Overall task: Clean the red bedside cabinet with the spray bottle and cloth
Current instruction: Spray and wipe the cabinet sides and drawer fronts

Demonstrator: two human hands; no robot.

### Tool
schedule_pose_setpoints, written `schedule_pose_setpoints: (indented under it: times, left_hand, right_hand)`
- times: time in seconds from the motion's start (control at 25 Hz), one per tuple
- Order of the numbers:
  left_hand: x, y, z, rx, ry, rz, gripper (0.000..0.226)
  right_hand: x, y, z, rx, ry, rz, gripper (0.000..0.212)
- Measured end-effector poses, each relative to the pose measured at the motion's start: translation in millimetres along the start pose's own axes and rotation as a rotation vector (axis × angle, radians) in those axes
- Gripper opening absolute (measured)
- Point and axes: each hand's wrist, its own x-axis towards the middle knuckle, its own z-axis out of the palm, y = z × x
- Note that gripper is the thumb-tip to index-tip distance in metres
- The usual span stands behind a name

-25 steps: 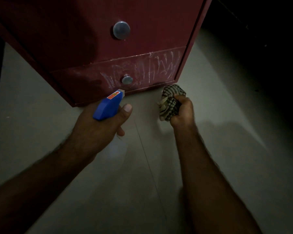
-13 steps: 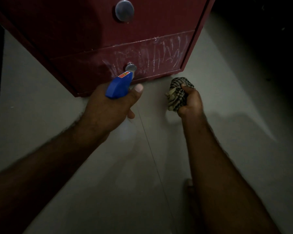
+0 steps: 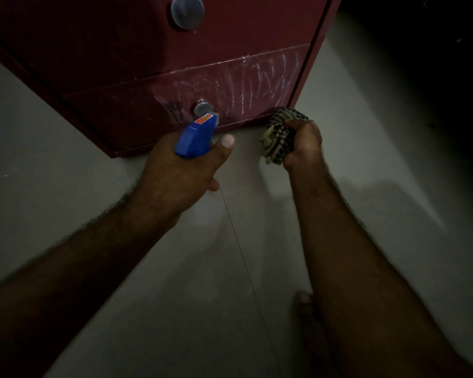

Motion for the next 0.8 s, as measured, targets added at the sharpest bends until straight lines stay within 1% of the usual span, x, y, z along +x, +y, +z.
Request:
schedule_pose_setpoints:
  times: [0.08, 0.16, 0.24, 0.4, 0.52, 0.6, 0.68, 0.8]
  left_hand:
    - [1, -1, -1, 0.012, 0.001, -0.007, 0.031]
    - [2, -1, -2, 0.045, 0.019, -0.016, 0.039]
    - [3, -1, -2, 0.051, 0.031, -0.022, 0.04]
    - [3, -3, -5, 0.015, 0.007, -0.008, 0.034]
    - [2, -4, -7, 0.009, 0.016, -0.014, 0.026]
    - [1, -3, -8, 0.003, 0.017, -0.011, 0.023]
    - [0, -3, -9, 0.016, 0.016, -0.011, 0.024]
    - [0, -3, -9, 0.005, 0.023, -0.012, 0.026]
  right_hand:
    - [18, 3, 3, -0.02, 0.001, -0.009, 0.083]
    - [26, 4, 4, -0.048, 0.008, -0.01, 0.091]
    - [25, 6, 6, -0.044, 0.021, -0.009, 0.095]
    - [5, 7, 11, -0.08, 0.037, -0.056, 0.092]
    - [-7, -3, 21, -0.046, 0.016, -0.083, 0.077]
    - [-20, -16, 27, -0.001, 0.01, -0.096, 0.072]
    - [-29, -22, 29, 0.051, -0.017, -0.127, 0.071]
    - [-33, -15, 27, 0.077, -0.016, -0.106, 0.078]
